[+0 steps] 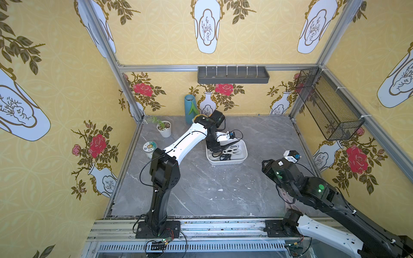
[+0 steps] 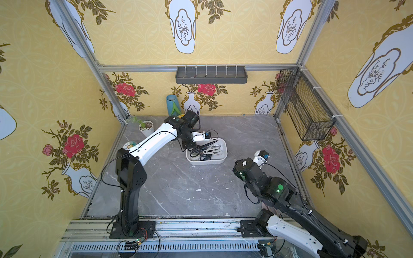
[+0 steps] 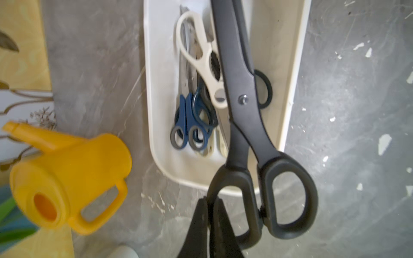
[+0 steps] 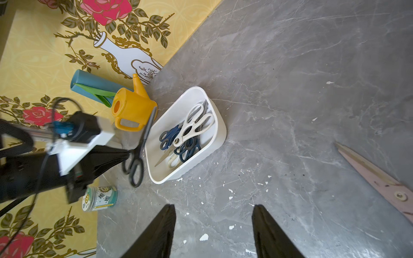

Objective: Put the scissors into the storage box
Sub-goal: Place the scissors in the storage box, then move the scissors to the center of the board.

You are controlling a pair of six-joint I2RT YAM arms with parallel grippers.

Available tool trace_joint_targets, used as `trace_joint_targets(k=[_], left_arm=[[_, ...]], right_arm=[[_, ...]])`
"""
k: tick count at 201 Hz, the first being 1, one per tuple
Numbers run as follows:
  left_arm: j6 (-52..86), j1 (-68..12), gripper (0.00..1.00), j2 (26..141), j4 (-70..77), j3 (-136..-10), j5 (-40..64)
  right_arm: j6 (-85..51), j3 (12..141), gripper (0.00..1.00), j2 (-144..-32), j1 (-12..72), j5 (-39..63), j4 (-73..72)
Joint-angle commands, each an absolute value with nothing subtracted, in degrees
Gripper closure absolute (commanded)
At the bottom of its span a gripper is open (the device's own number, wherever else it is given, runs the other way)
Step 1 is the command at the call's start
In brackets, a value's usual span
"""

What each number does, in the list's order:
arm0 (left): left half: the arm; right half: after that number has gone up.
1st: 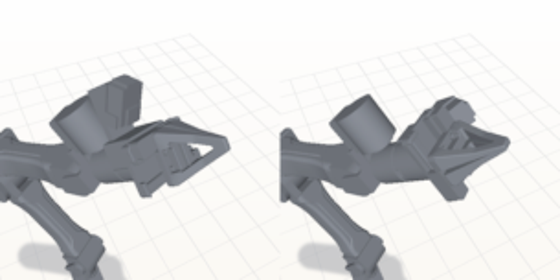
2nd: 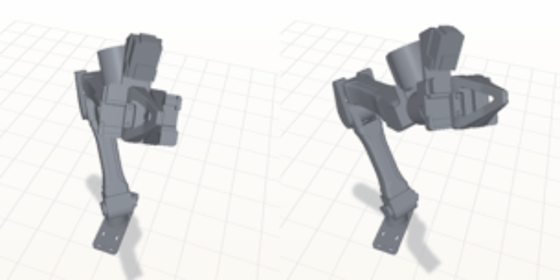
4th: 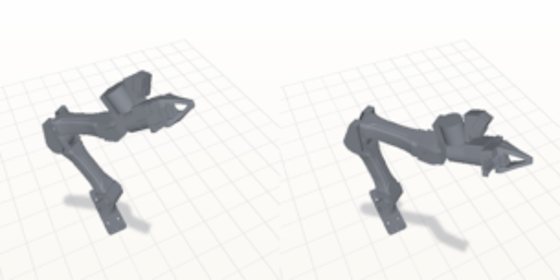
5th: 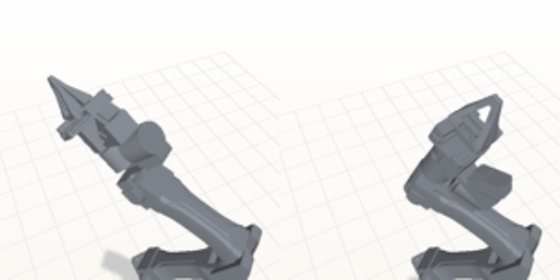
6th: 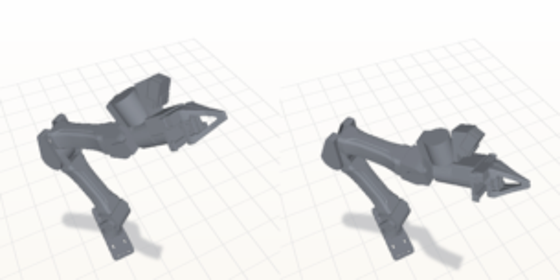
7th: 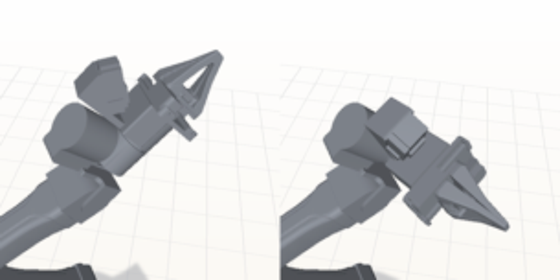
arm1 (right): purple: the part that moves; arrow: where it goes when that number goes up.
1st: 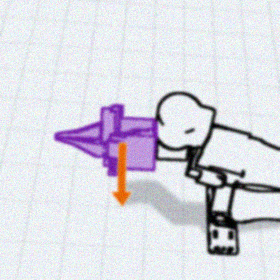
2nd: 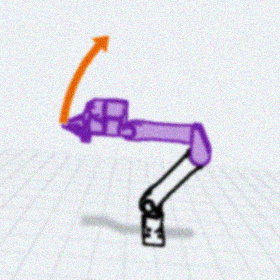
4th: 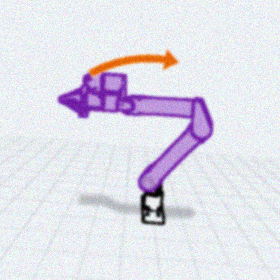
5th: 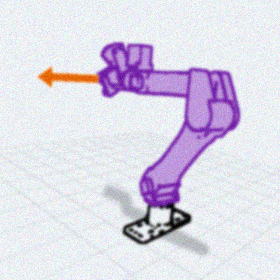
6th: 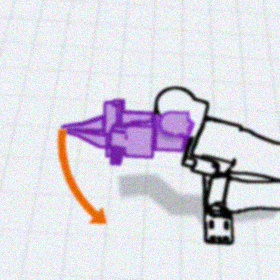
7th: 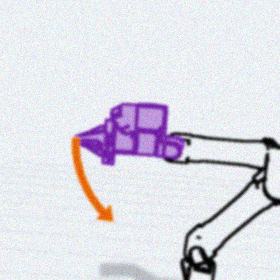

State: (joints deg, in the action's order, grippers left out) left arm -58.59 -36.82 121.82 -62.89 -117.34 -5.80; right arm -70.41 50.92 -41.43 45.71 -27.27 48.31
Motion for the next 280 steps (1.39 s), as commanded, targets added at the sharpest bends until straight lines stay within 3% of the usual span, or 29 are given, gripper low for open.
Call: trace_joint_targets(k=[1,33,69,104,136,155,172,206,242,280], left_arm=[[-63.4,-37.3,1.0,127.7,-59.0,-122.0,-7.7],[-66.1,-36.9,1.0,135.2,-61.3,-131.5,-8.8],[-70.1,-36.6,1.0,138.4,-62.6,-132.5,-10.0],[-69.7,-36.0,1.0,140.8,-62.7,-132.5,-11.0],[-68.3,-35.8,0.86,140.5,-62.1,-132.6,-10.7],[-67.5,-35.7,0.66,139.2,-61.9,-132.4,-10.7],[-66.4,-35.5,0.57,137.2,-61.9,-132.2,-10.3],[-61.7,-35.0,0.51,131.4,-62.4,-131.3,-9.1],[-49.3,-33.0,0.51,120.8,-62.7,-123.2,-4.6],[-30.7,-27.9,0.52,103.2,-56.0,-98.3,6.5]], right_arm=[[-71.8,50.2,0.4,-39.2,45.8,-25.6,50.3],[-72.1,48.7,0.4,-37.3,45.9,-22.9,49.6],[-72.5,48.9,0.39,-37.9,45.9,-22.6,52.8],[-82.5,54.1,0.3,-41.8,45.6,-26.8,73.1],[-80.5,55.7,0.22,-45.6,45.2,-21.5,75.3],[-81.5,56.2,0.19,-48.1,44.1,-18.3,75.6],[-81.5,56.5,0.15,-51.1,41.1,-13.9,75.0],[-74.5,57.6,0.17,-54.5,27.1,-6.5,73.4],[-60.4,51.3,0.22,-57.7,-3.2,7.8,68.7],[-47.0,45.8,0.23,-60.0,-35.3,10.3,66.9]])
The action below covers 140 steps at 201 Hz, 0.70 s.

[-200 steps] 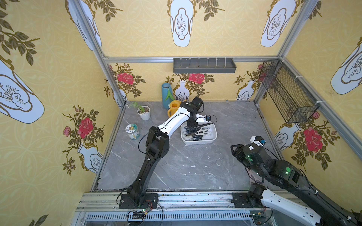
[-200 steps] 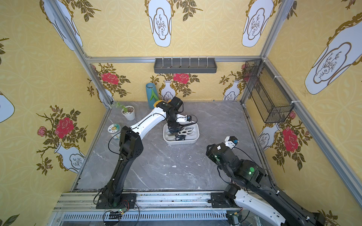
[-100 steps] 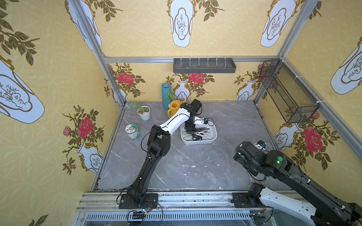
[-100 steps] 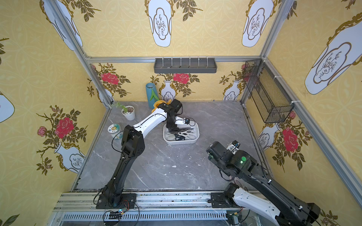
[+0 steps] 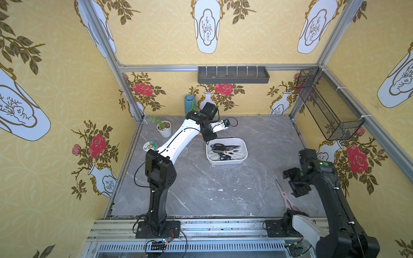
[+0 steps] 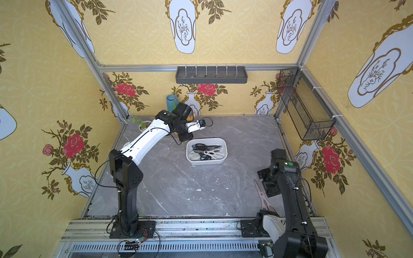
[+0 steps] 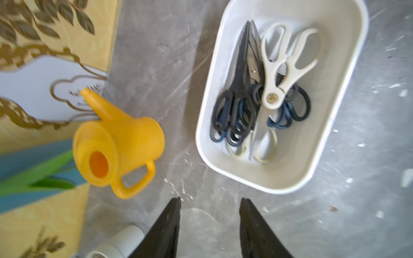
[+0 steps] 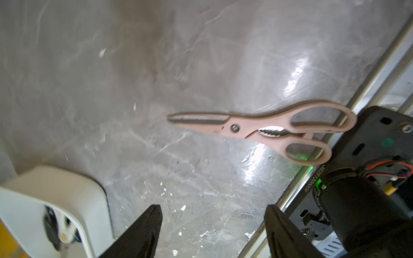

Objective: Put the scissors into the storage box
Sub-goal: Move the scissors to the center of the board.

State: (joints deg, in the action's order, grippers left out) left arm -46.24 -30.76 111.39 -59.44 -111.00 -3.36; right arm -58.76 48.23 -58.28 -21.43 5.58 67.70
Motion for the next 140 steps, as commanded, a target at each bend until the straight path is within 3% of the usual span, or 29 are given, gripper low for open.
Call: trace_joint_targets(k=[1,22,45,99,140], left_arm=[[-30.4,-27.8,0.52,102.7,-55.9,-97.6,6.9],[-26.9,-27.5,0.52,94.5,-53.1,-83.3,10.9],[-26.6,-27.4,0.52,89.5,-54.0,-75.9,10.6],[-28.6,-25.1,0.52,85.2,-55.3,-73.0,8.6],[-29.2,-25.1,0.53,83.3,-54.7,-71.7,7.8]], right_arm=[[-47.2,45.8,0.23,-60.2,-35.4,10.0,66.9],[-50.4,45.4,0.23,-62.8,-36.4,4.1,64.9],[-54.9,42.6,0.23,-63.8,-39.4,3.6,61.6],[-63.6,31.6,0.22,-60.5,-40.3,2.1,61.1],[-60.8,25.0,0.28,-62.0,-40.2,5.1,46.2]])
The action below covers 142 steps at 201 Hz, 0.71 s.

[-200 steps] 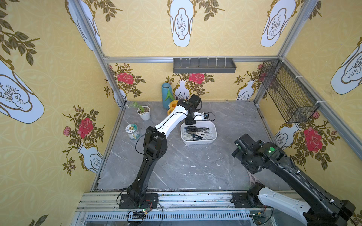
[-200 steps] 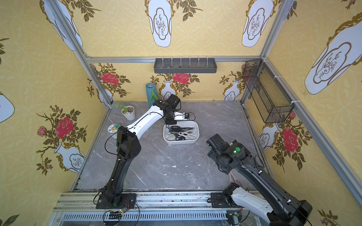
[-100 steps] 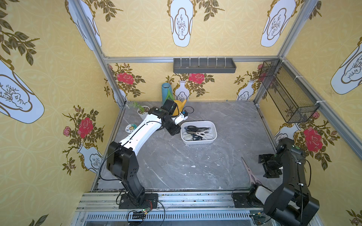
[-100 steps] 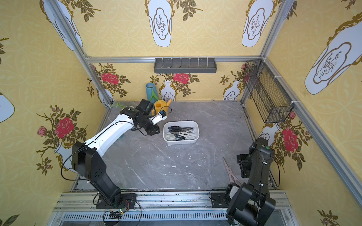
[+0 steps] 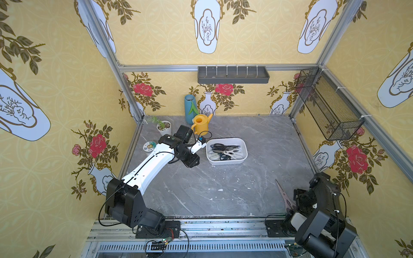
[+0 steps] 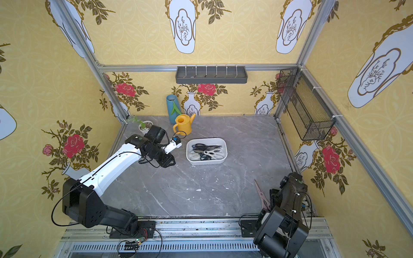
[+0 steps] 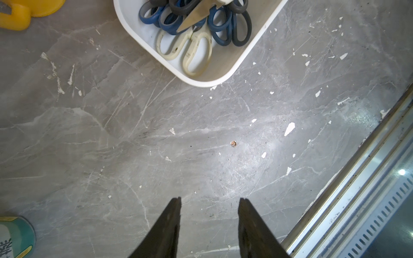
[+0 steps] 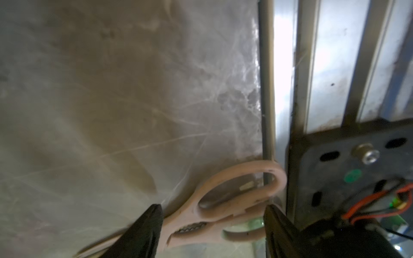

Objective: Put the scissors into the storage box
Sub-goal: Move the scissors to the center of the board.

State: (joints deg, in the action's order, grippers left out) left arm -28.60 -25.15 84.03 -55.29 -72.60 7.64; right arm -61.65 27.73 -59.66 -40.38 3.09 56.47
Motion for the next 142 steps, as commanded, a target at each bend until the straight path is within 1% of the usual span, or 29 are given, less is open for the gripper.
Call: trace_joint_targets(k=[1,11,21,32,44,56,79,91,109,142], left_arm=[[-29.1,-25.1,0.53,83.2,-54.7,-71.7,7.8],[-29.2,-25.1,0.53,82.9,-54.7,-71.3,7.8],[-29.2,-25.0,0.53,82.6,-54.6,-71.0,7.5],[-29.5,-25.0,0.53,82.4,-54.5,-70.7,7.3],[-29.6,-24.8,0.53,82.3,-54.4,-70.5,6.9],[-29.8,-24.7,0.54,82.2,-54.3,-70.4,6.6],[-29.8,-23.9,0.54,82.0,-53.9,-70.2,6.3],[-29.8,-23.5,0.54,81.7,-53.7,-70.1,6.2],[-29.7,-22.8,0.54,81.1,-53.5,-69.9,6.1],[-29.0,-21.2,0.53,79.8,-53.3,-69.8,6.7]], right_arm=[[-60.6,24.8,0.28,-62.2,-40.2,5.3,45.6],[-59.4,23.5,0.32,-65.6,-39.6,7.9,40.2],[-59.9,23.5,0.38,-68.8,-37.3,9.1,37.2],[-61.8,24.7,0.43,-70.8,-31.4,8.1,35.0],[-65.3,27.5,0.44,-72.1,-23.3,5.7,33.9],[-68.7,30.4,0.47,-74.0,-17.0,4.6,33.0],[-73.4,35.6,0.56,-80.2,-7.9,4.1,31.0],[-74.5,38.8,0.58,-84.1,-4.0,3.2,31.5],[-75.1,42.9,0.6,-88.7,-0.7,2.1,33.1],[-74.3,45.3,0.66,-91.7,-0.2,1.7,34.9]])
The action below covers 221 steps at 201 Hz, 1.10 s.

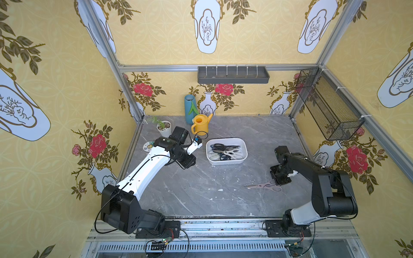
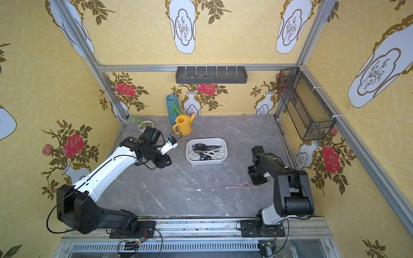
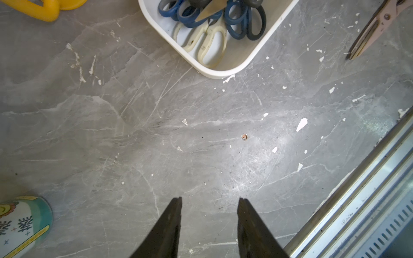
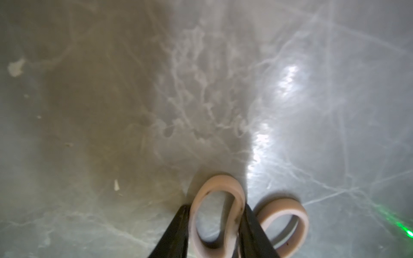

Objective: Put the scissors into the storage box
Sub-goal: Move the scissors to the center of the board, then pick up the scissors from the center of the board.

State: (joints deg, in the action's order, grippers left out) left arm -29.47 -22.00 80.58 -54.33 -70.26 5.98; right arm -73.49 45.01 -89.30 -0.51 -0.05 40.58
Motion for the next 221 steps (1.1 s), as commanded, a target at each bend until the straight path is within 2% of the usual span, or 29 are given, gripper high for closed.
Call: trace_joint_targets(k=[1,20,38,50,77,116,143,188,221], left_arm=[[-29.0,-21.2,0.53,79.7,-53.3,-69.9,6.7],[-28.9,-20.4,0.54,79.1,-53.4,-69.8,6.9],[-28.7,-19.5,0.54,78.6,-53.6,-69.6,7.2],[-28.6,-18.9,0.53,78.4,-53.7,-69.3,7.4],[-28.4,-18.2,0.53,78.0,-53.5,-68.7,7.7],[-28.1,-18.1,0.53,78.4,-53.3,-68.9,8.0],[-28.1,-18.1,0.53,78.8,-53.1,-69.2,8.1],[-28.0,-18.1,0.53,78.7,-53.3,-69.3,8.3],[-28.6,-18.1,0.53,78.0,-53.4,-68.6,7.8]], right_arm=[[-74.2,45.4,0.66,-91.8,-0.3,1.7,34.9],[-72.2,47.6,0.65,-93.0,-0.3,1.8,37.7],[-69.6,50.8,0.45,-92.3,-0.1,2.3,41.7],[-67.4,53.1,0.38,-90.7,-0.2,2.4,45.0],[-63.9,56.9,0.35,-87.0,-0.4,-0.1,53.9],[-67.5,52.8,0.49,-81.3,-0.5,3.3,52.6],[-69.3,52.2,0.59,-84.2,-0.5,4.3,48.4],[-66.8,57.0,0.66,-91.9,0.4,2.9,47.3],[-66.8,58.0,0.68,-95.3,0.8,1.6,47.7]])
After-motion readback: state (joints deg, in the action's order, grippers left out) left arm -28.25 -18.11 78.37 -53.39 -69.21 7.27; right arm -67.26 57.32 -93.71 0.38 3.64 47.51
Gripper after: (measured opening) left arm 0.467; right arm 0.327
